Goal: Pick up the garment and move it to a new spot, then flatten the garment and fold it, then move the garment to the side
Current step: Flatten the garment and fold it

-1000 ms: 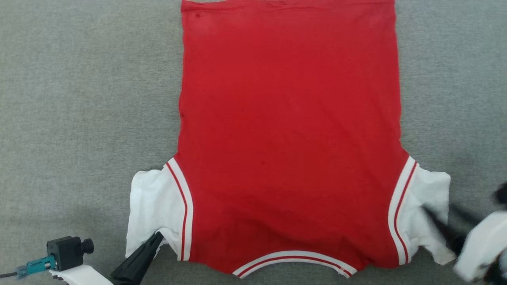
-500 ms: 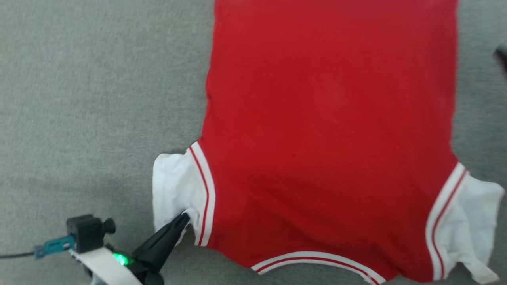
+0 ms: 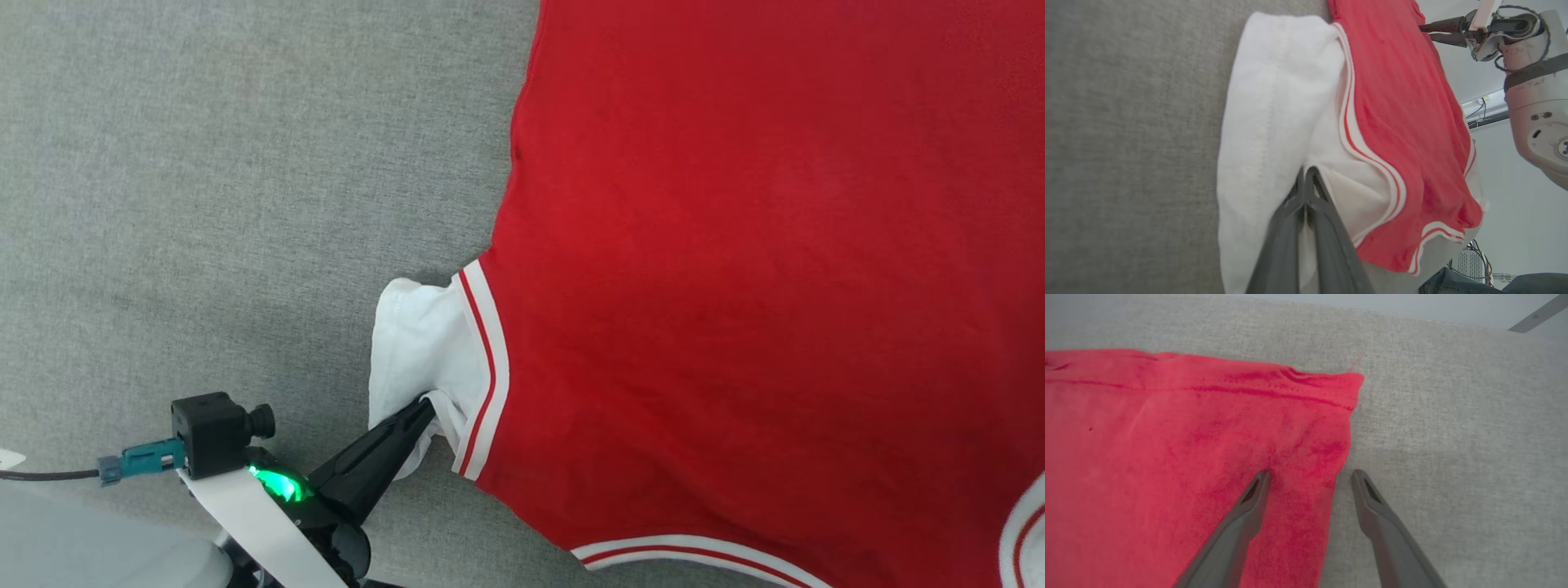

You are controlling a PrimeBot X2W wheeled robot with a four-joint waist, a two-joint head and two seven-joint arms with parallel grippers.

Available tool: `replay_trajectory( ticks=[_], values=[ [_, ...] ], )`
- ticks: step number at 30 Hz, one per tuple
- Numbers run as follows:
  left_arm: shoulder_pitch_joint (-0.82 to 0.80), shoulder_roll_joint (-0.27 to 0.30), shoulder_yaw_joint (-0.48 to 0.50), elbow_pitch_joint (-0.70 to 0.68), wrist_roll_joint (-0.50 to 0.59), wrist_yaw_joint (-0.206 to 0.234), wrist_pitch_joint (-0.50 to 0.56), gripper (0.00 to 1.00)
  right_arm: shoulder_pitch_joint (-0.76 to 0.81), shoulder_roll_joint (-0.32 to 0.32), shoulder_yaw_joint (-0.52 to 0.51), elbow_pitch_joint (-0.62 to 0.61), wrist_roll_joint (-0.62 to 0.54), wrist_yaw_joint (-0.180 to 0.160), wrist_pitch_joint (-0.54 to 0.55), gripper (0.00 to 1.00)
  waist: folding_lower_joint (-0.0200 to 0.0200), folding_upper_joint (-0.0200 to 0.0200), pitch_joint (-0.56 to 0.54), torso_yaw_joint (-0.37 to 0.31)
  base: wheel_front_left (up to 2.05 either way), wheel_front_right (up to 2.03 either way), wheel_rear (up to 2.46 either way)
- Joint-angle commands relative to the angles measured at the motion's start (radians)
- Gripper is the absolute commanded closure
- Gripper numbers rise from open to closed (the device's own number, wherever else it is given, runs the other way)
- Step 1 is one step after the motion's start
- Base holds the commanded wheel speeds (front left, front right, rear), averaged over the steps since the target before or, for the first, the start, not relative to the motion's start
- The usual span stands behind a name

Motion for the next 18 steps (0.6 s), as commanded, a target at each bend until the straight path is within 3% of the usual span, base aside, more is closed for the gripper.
replay_trajectory(
  ticks=[1, 8, 9, 10, 18],
  values=[
    [-0.017, -0.003, -0.002, -0.002, 0.003, 0.002, -0.005, 1.00, -0.013, 0.007, -0.002, 0.040, -0.021, 0.000, 0.016, 0.00, 0.0000, 0.0000, 0.016, 0.016, 0.00, 0.00, 0.00],
    [-0.039, -0.002, -0.007, -0.002, 0.001, 0.003, -0.005, 1.00, -0.057, 0.025, -0.022, 0.134, -0.083, 0.000, 0.008, 0.00, 0.0000, 0.0000, 0.021, 0.017, 0.00, 0.00, 0.00],
    [-0.041, -0.001, -0.007, -0.002, 0.001, 0.003, -0.005, 1.00, -0.061, 0.026, -0.026, 0.139, -0.086, 0.000, 0.000, 0.69, 0.0000, 0.0000, 0.021, 0.015, 0.00, 0.00, 0.00],
    [-0.042, 0.000, -0.005, -0.003, 0.000, 0.003, -0.005, 1.00, -0.066, 0.024, -0.034, 0.142, -0.094, 0.000, -0.014, 1.00, 0.0000, 0.0000, 0.020, 0.013, 0.00, 0.00, 0.00],
    [-0.009, 0.003, 0.023, 0.020, 0.004, 0.002, -0.005, 1.00, -0.037, 0.005, -0.032, 0.143, -0.035, 0.000, -0.077, 1.00, 0.0000, 0.0000, -0.057, -0.025, 0.00, 0.00, 0.00]
  ],
)
